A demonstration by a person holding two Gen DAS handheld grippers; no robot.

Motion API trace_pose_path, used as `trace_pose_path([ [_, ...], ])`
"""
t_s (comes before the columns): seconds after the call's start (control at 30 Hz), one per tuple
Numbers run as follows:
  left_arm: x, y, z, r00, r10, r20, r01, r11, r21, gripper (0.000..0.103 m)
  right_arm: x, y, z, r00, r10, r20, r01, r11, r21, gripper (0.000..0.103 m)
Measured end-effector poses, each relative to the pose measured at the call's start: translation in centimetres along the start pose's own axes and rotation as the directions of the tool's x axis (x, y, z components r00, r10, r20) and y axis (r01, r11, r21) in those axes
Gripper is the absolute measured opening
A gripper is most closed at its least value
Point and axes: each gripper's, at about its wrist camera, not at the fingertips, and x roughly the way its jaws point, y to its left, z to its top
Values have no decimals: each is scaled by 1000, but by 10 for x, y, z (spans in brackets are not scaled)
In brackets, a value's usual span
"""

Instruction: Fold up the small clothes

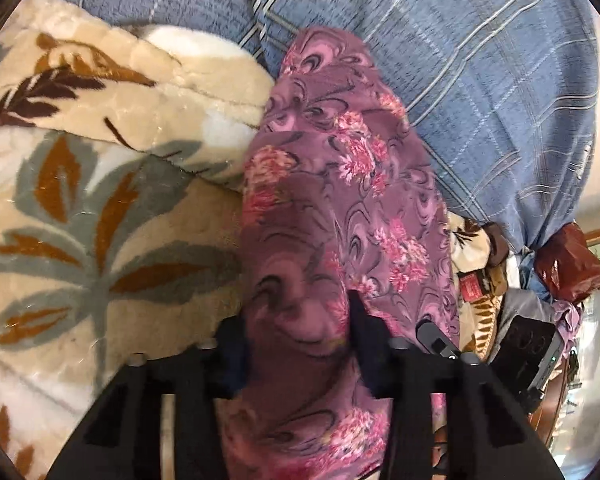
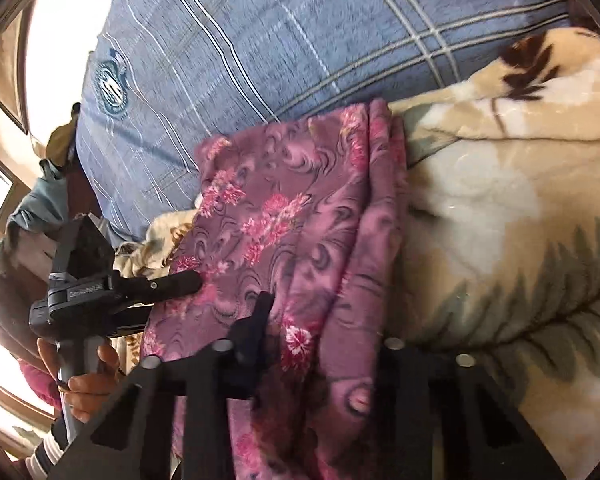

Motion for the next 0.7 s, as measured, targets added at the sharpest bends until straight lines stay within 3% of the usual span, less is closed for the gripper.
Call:
trace_pose_path([
  [0.33,-82,-22,-38,998,-31,51,27,997,72,32,-41,39,-19,997,48,63,-49,999,21,30],
  [0.57,-187,-3,-87,991,-59,121,43,991,129,32,-79,90,-55,987,127,98,-125,992,-19,30],
  [0.7,-235,20,-123,988,-39,152,17,990,143,32,-78,114,-77,984,156,81,-154,988,-30,33],
])
